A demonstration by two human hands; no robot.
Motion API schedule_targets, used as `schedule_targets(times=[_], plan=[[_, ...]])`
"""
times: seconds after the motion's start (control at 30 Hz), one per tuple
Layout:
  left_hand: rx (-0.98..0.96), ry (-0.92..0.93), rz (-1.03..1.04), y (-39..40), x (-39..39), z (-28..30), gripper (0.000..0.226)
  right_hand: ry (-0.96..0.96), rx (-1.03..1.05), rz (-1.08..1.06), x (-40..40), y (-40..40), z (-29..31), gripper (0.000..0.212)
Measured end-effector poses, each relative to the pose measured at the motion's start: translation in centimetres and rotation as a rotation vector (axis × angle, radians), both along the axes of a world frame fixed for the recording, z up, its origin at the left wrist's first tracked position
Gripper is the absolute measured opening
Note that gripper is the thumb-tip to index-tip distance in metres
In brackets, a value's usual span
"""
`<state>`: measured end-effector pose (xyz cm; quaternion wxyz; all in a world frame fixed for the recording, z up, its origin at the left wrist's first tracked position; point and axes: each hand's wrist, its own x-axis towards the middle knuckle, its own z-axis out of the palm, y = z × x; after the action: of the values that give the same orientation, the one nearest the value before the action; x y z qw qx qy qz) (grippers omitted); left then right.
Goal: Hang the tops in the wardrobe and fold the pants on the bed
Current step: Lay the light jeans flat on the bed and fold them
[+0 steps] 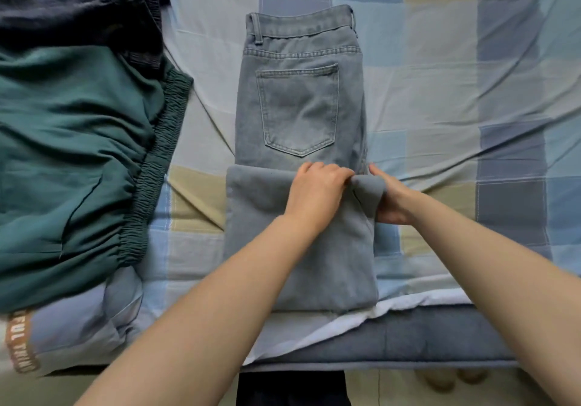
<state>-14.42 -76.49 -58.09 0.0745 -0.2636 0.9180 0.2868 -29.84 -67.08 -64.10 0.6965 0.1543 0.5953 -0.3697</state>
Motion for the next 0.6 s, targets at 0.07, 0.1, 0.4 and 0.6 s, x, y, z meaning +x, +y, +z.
schedule_targets(times=[0.07,0.1,0.4,0.6], plan=[[-0.041,-0.126,-0.002,-0.4,-0.9,-2.6,0.042,0.145,0.052,-0.038,-0.7,0.2,0.3,0.054],[-0.057,-0.147,0.014,-0.7,-0.5,-3.5,0.047,0.302,0.065,-0.013,-1.2,0.4,0.5,0.038],[-0.331,-0.092,-0.525,-7.1,14.1,-4.5,0.065,1.833,-0.884,1.799,-1.9,6.5,3.1,0.061],[-0.508,-0.21,-0.683,-8.9,14.6,-6.0,0.063,1.951,-0.835,2.031,-1.9,4.0,0.1,0.058]])
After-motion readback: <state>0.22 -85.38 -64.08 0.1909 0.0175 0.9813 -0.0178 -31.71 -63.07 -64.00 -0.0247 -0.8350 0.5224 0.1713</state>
